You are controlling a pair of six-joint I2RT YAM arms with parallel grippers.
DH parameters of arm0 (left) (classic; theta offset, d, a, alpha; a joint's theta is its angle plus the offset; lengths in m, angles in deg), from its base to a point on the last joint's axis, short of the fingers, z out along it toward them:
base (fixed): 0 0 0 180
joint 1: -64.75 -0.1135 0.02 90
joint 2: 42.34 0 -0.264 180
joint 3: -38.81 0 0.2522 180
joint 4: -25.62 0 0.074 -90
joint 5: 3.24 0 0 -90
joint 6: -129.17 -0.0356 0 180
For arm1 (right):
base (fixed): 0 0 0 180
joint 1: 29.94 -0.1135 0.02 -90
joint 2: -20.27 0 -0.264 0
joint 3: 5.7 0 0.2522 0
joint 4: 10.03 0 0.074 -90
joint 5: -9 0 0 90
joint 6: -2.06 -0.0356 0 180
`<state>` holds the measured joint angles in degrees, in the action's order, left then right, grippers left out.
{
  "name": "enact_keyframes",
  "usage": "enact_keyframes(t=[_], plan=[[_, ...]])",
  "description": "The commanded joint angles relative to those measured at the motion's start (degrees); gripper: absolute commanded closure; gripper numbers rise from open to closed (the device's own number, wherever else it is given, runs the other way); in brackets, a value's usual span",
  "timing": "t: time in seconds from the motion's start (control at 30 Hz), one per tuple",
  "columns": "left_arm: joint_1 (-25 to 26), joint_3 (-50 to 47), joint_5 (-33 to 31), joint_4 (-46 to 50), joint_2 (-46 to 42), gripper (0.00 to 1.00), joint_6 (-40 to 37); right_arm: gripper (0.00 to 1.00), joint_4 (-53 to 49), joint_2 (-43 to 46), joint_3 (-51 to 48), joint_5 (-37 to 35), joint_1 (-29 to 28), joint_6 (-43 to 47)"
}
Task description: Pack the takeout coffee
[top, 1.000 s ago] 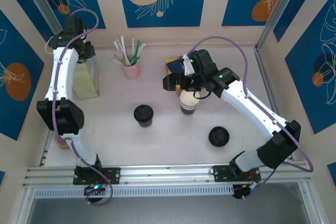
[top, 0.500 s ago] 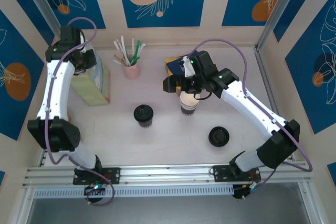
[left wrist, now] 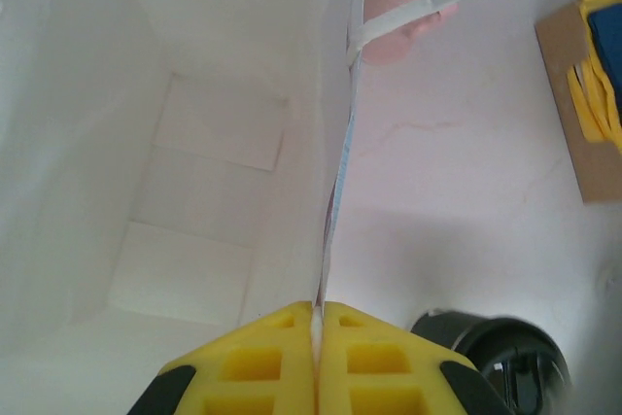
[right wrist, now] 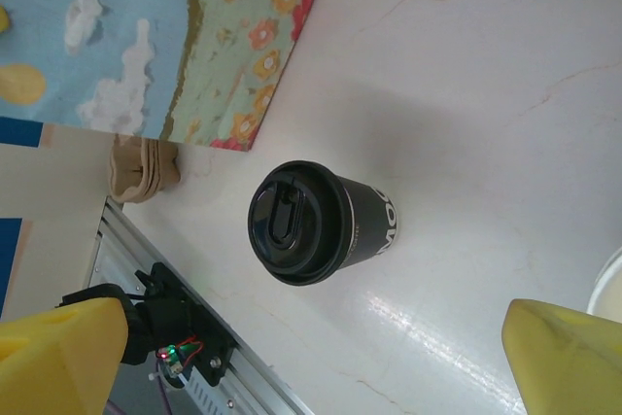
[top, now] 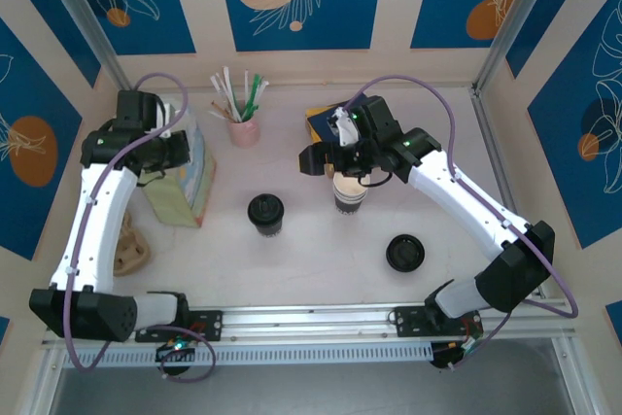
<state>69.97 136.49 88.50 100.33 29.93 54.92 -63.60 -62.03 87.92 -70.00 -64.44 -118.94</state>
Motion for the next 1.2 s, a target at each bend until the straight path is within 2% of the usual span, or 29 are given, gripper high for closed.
enact_keyframes(t=[0.0, 0.27, 0.47, 0.57, 0.8, 0.87, 0.93, 1.03, 1.1, 1.17], plan=[[2.2, -1.6, 2.2, 1.1, -2.5, 1.00, -1.9, 0.01, 0.1, 0.7, -0.8, 2.0, -1.0, -0.1], [7.8, -4.1, 3.5, -2.7, -6.8, 1.00, -1.6, 0.01, 0.2, 1.0, -1.3, 1.3, -2.5, -0.6], [11.6, -4.5, 5.2, -5.6, -6.2, 1.00, -1.8, 0.01, 0.3, 0.7, -1.5, 0.9, -3.1, -0.7], [13.6, -4.6, 3.7, -6.1, -5.4, 1.00, -1.8, 0.01, 0.3, 0.7, -1.7, 0.7, -3.2, -0.8], [14.8, -5.0, 2.2, -5.6, -4.0, 0.99, -2.5, 0.01, 0.4, 0.7, -2.2, 0.3, -3.3, -1.0], [14.9, -4.9, 2.3, -5.4, -3.7, 0.89, -2.8, 0.01, 0.6, 0.7, -2.3, 0.4, -3.3, -0.9], [15.1, -4.5, 2.3, -5.2, -3.5, 0.84, -2.8, 0.01, 0.6, 0.5, -2.3, 0.3, -3.3, -0.9], [15.1, -3.9, 1.7, -4.6, -3.4, 0.63, -2.4, 0.01, 0.7, 0.4, -2.2, 0.4, -3.2, -0.9], [15.1, -3.2, 1.3, -4.1, -3.5, 0.57, -2.0, 0.01, 0.6, 0.4, -1.9, 0.4, -3.2, -0.8], [15.1, -2.4, 0.7, -3.5, -3.7, 0.42, -1.3, 0.01, 0.5, 0.4, -1.7, 0.4, -3.2, -0.7]])
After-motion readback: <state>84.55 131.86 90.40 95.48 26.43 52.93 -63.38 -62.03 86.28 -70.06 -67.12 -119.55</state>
